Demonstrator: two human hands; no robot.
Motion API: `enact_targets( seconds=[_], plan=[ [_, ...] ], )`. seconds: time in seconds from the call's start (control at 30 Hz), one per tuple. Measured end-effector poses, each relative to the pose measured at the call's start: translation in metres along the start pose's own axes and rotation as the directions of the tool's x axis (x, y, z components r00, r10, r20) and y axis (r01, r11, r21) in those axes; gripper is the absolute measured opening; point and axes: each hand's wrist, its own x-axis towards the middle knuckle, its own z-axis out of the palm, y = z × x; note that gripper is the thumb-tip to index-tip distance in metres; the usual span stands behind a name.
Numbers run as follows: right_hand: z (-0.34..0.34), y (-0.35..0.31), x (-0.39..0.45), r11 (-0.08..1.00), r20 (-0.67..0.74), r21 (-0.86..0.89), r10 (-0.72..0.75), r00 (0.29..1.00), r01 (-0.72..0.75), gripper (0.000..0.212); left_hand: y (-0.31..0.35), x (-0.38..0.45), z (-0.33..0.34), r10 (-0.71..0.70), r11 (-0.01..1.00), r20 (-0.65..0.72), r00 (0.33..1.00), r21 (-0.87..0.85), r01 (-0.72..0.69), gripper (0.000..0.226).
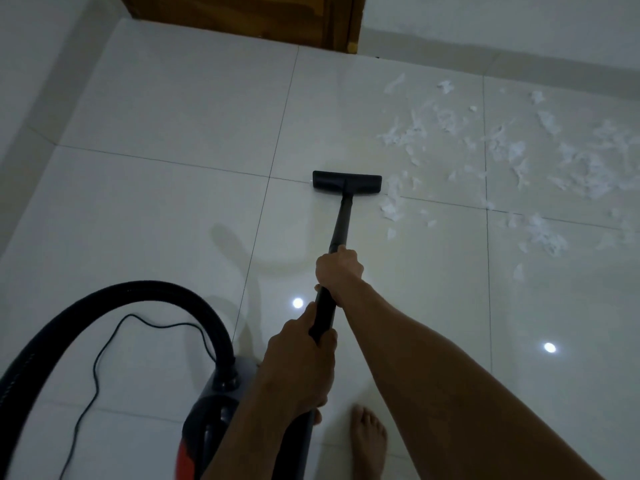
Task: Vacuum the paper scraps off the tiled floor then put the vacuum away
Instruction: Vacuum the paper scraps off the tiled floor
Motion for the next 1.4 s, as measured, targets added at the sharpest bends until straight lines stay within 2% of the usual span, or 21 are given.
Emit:
enact_targets(
  seconds=[0.27,0.43,0.57,0.67,0.8,0.93,1.03,1.2,1.4],
  plan=[
    [0.026,0.039,-0.047,1.000,-0.016,0.004,0.007,1.000,-0.007,0.035,-0.053,-0.037,0.003,0.029,0.999,0.028,0.999,-0.038,-0.028,0.033],
    [0.039,0.068,-0.074,0.996,-0.015,-0.088,-0.021,1.000,0.020,0.034,-0.087,-0.066,0.006,0.045,0.996,0.062,0.997,-0.082,-0.040,0.029],
    [0.053,0.092,-0.102,1.000,-0.017,0.011,0.017,1.000,-0.017,0.033,-0.112,-0.091,0.008,0.099,0.995,0.015,0.995,0.001,-0.099,0.034],
    [0.058,0.112,-0.116,1.000,-0.009,0.029,-0.001,1.000,0.001,0.037,-0.129,-0.108,0.013,0.083,0.996,0.087,0.993,-0.038,-0.080,0.031],
    [0.060,0.136,-0.127,1.000,-0.036,-0.018,-0.007,0.999,0.007,0.036,-0.141,-0.128,0.024,0.076,0.997,0.098,0.992,-0.025,-0.074,0.029],
    [0.050,0.160,-0.131,0.995,-0.015,0.102,0.013,1.000,-0.012,0.050,-0.145,-0.135,0.041,0.093,0.995,0.107,0.990,0.028,-0.097,0.030],
    [0.034,0.176,-0.124,0.993,-0.076,0.104,0.069,0.995,-0.061,0.048,-0.142,-0.136,0.060,0.117,0.989,0.117,0.986,0.078,-0.126,0.039],
    [0.000,0.187,-0.109,0.962,-0.079,0.182,0.219,0.972,-0.202,0.040,-0.124,-0.124,0.091,0.158,0.974,0.087,0.984,0.149,-0.169,0.033],
    [-0.030,0.180,-0.074,0.952,-0.077,0.196,0.256,0.964,-0.237,0.036,-0.086,-0.090,0.117,0.054,0.978,0.150,0.987,0.190,-0.082,0.030]
  ],
)
